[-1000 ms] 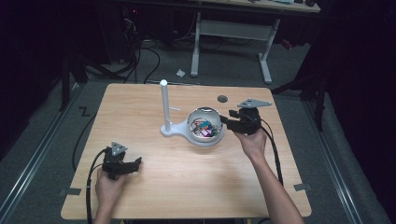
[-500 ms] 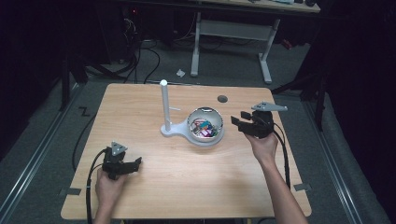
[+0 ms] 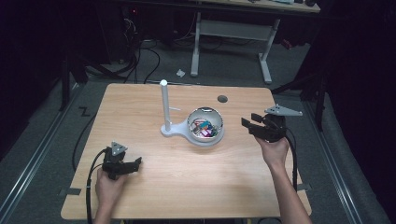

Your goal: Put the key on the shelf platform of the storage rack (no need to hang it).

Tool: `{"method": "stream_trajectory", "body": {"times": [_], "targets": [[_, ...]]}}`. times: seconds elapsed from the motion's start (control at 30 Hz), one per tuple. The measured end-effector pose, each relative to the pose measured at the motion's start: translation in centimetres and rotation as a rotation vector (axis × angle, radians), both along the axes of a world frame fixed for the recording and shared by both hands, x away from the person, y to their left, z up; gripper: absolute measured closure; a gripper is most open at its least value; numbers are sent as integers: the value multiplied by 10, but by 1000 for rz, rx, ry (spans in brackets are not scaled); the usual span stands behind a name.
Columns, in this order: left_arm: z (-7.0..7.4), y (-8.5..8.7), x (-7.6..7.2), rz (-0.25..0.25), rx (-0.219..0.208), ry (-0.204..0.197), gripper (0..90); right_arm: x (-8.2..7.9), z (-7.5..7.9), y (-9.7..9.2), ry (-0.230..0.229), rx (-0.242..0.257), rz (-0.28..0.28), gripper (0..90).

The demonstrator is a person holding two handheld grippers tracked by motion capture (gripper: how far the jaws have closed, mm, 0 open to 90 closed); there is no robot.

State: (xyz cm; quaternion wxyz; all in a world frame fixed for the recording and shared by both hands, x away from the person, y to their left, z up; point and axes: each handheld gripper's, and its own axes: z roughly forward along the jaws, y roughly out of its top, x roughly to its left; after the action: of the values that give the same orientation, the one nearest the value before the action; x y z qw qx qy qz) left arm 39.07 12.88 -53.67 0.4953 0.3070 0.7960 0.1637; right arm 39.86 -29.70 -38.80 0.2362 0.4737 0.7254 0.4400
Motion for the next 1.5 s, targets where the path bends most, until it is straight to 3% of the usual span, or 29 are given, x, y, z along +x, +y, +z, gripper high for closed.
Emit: {"method": "stream_trajectory", "body": {"times": [0.13,0.47,1.0,1.33,1.5], "targets": [[0,0,0,-1,2,-1,184,-4,0,-5,8,-6,-10,488],[0,0,0,-1,1,-1,183,-22,7,-18,-20,-9,-29,486],[0,0,0,4,-4,4,183,-50,-4,-51,-25,27,-105,486],[0,0,0,3,-3,3,183,-62,-12,-60,-28,46,-126,485],[0,0,0,5,-4,3,183,-67,-24,-63,-25,59,-125,483]]}}
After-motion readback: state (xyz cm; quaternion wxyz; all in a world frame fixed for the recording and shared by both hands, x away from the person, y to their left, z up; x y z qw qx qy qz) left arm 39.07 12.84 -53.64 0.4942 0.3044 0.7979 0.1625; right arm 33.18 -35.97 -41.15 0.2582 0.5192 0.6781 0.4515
